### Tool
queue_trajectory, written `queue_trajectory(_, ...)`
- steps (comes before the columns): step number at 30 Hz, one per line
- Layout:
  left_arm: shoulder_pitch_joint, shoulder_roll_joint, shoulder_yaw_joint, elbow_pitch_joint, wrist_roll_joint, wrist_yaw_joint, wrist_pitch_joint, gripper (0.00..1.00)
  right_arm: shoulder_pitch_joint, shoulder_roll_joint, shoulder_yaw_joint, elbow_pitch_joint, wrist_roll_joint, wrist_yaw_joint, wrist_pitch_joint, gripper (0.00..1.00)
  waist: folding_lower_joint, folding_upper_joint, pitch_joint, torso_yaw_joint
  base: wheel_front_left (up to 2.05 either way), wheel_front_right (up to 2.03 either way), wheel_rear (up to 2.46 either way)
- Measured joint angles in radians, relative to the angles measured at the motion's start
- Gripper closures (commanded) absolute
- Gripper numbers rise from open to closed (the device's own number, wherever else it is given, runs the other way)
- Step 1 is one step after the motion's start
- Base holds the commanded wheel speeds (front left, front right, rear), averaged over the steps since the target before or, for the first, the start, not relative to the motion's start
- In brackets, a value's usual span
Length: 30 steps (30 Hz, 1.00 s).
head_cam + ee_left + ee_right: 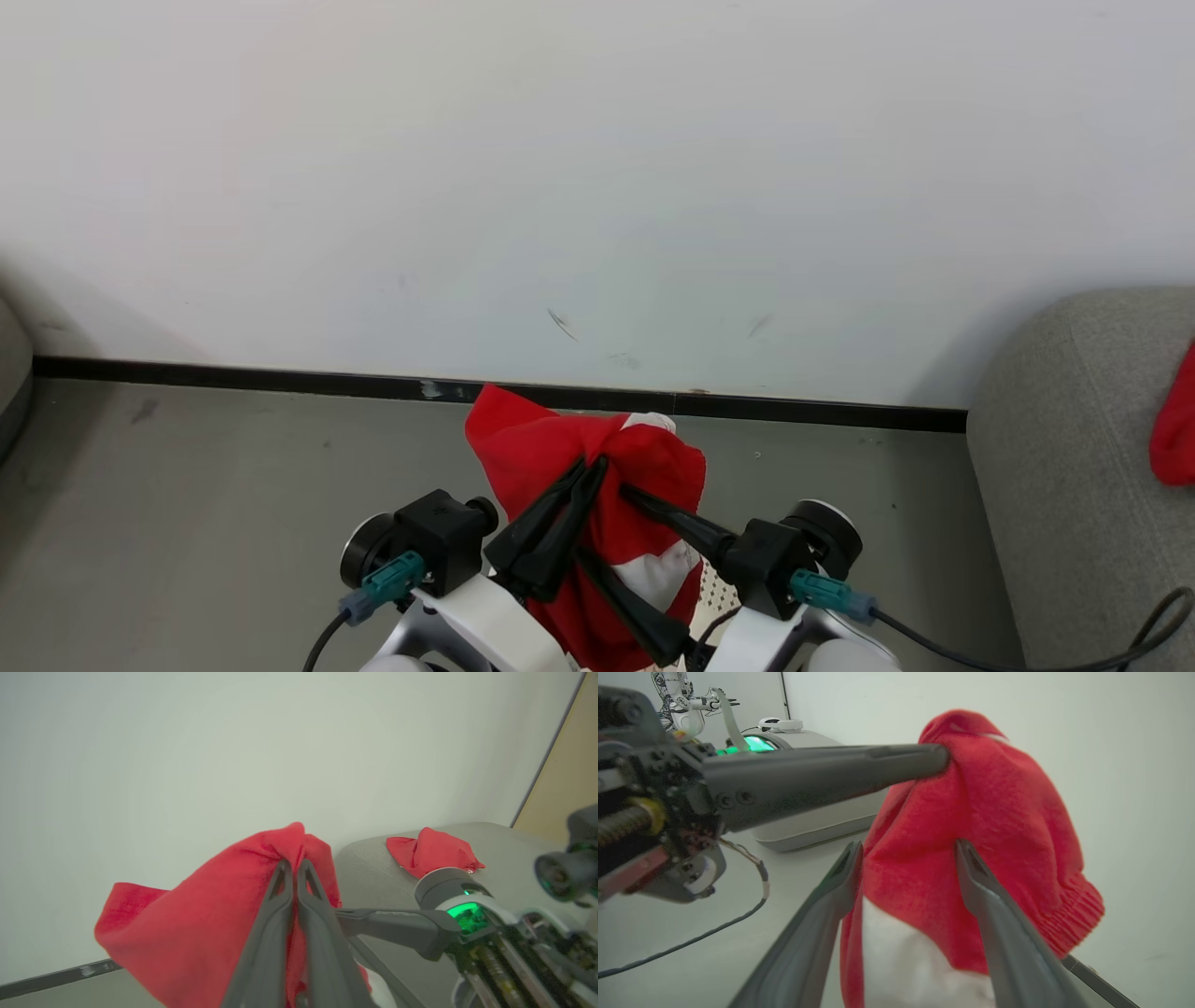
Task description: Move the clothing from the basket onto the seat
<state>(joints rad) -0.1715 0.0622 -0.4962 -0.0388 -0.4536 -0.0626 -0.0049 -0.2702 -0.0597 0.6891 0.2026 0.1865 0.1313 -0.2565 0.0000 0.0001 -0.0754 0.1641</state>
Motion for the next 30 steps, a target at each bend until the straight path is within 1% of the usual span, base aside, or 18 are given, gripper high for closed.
queue_trajectory(2,0.0,0.0,-0.005,-0.022,0.0,0.0,0.006,1.0,0.0,0.0,-0.007,0.0,-0.003,0.0,0.0,0.0,0.0,0.0,0.0,0.0,0.0,0.0,0.0)
queue_trajectory(3,0.0,0.0,-0.006,-0.03,0.0,0.0,0.015,1.0,0.0,0.0,-0.01,0.001,-0.006,0.0,0.0,0.55,0.0,0.0,0.001,0.0,0.0,0.0,0.0)
queue_trajectory(4,0.0,0.0,-0.007,-0.037,0.0,0.004,0.02,1.0,0.0,0.0,-0.013,0.001,-0.012,0.0,0.0,0.71,0.0,0.0,0.001,0.0,0.0,0.0,0.0)
queue_trajectory(5,0.001,0.0,-0.008,-0.043,0.0,0.007,0.023,1.0,0.0,0.0,-0.018,0.001,-0.015,0.0,0.0,1.0,0.0,0.0,0.002,-0.001,0.0,0.0,0.0)
queue_trajectory(12,0.021,0.0,-0.009,-0.076,-0.003,0.021,0.041,1.0,0.0,0.0,-0.045,0.0,-0.014,0.0,0.0,1.0,0.0,0.0,0.005,-0.006,0.0,0.0,0.0)
queue_trajectory(17,0.035,0.0,0.001,-0.093,-0.003,0.034,0.048,1.0,0.001,0.0,-0.103,-0.011,-0.014,0.0,0.0,1.0,0.0,0.0,0.008,-0.016,0.0,0.0,0.0)
queue_trajectory(19,0.045,0.0,0.003,-0.096,-0.003,0.043,0.049,0.71,0.005,0.0,-0.129,-0.016,-0.014,0.001,0.0,1.0,0.0,0.0,0.009,-0.021,0.0,0.0,0.0)
queue_trajectory(21,0.052,0.002,0.006,-0.099,-0.003,0.052,0.049,0.53,0.014,0.003,-0.152,-0.025,-0.021,0.001,0.0,1.0,0.0,0.0,0.011,-0.027,0.0,0.0,0.0)
queue_trajectory(22,0.054,0.002,0.007,-0.1,-0.003,0.052,0.054,0.43,0.019,0.004,-0.162,-0.028,-0.025,0.001,0.0,1.0,0.0,0.0,0.012,-0.031,0.0,0.0,0.0)
queue_trajectory(24,0.057,0.002,0.007,-0.101,-0.003,0.052,0.057,0.15,0.024,0.006,-0.171,-0.03,-0.029,0.002,0.0,1.0,0.0,0.0,0.013,-0.034,0.0,0.0,0.0)
queue_trajectory(26,0.061,0.002,0.005,-0.102,-0.003,0.052,0.057,0.02,0.03,0.01,-0.188,-0.033,-0.041,0.002,0.0,1.0,0.0,0.0,0.015,-0.043,0.0,0.0,0.0)
queue_trajectory(27,0.062,0.002,0.003,-0.102,-0.003,0.052,0.058,0.0,0.033,0.012,-0.194,-0.035,-0.048,0.002,0.0,1.0,0.0,0.0,0.015,-0.047,0.0,0.0,0.0)
queue_trajectory(30,0.066,0.01,0.0,-0.104,-0.001,0.052,0.058,0.0,0.045,0.013,-0.228,-0.037,-0.055,0.001,0.0,1.0,0.0,0.0,0.019,-0.061,0.0,0.0,0.0)
